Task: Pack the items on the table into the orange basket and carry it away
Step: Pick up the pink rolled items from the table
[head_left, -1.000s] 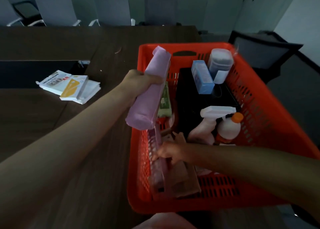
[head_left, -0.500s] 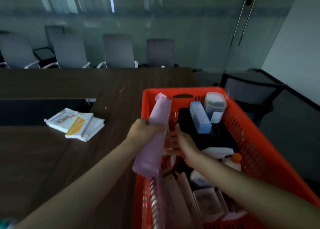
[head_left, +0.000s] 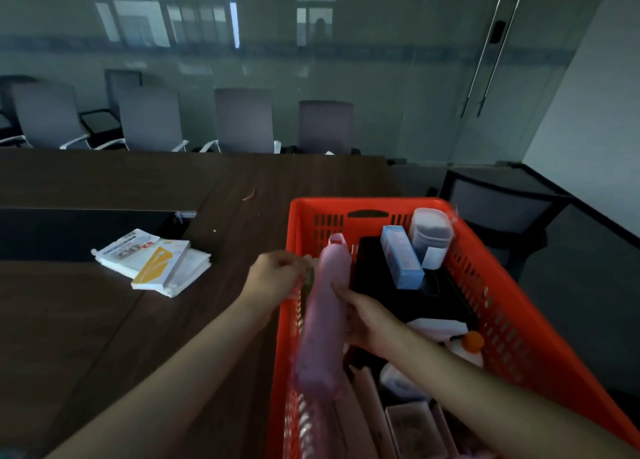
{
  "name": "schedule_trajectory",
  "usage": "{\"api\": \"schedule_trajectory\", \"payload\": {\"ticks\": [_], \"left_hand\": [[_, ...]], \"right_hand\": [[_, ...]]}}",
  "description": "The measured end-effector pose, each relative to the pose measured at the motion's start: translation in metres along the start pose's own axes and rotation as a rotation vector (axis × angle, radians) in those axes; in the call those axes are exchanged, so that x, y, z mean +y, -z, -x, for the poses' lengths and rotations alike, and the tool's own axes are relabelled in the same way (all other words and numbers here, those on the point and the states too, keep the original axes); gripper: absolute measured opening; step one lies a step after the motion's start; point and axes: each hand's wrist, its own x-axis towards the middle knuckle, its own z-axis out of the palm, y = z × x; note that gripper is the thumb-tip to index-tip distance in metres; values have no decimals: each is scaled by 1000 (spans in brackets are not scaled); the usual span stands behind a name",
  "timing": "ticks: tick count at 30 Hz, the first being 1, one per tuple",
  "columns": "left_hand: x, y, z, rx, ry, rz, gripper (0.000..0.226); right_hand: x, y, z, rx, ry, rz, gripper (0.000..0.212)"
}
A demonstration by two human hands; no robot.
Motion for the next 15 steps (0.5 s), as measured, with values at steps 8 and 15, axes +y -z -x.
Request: {"api": "schedule_trajectory", "payload": {"ticks": [8, 15], "left_hand": [[-22, 36, 10, 70, 107, 132, 19], [-76, 72, 30, 131, 274, 205, 15]], "right_hand": [[39, 20, -4, -107, -202, 422, 21], [94, 22, -9, -35, -249, 641, 36]]}}
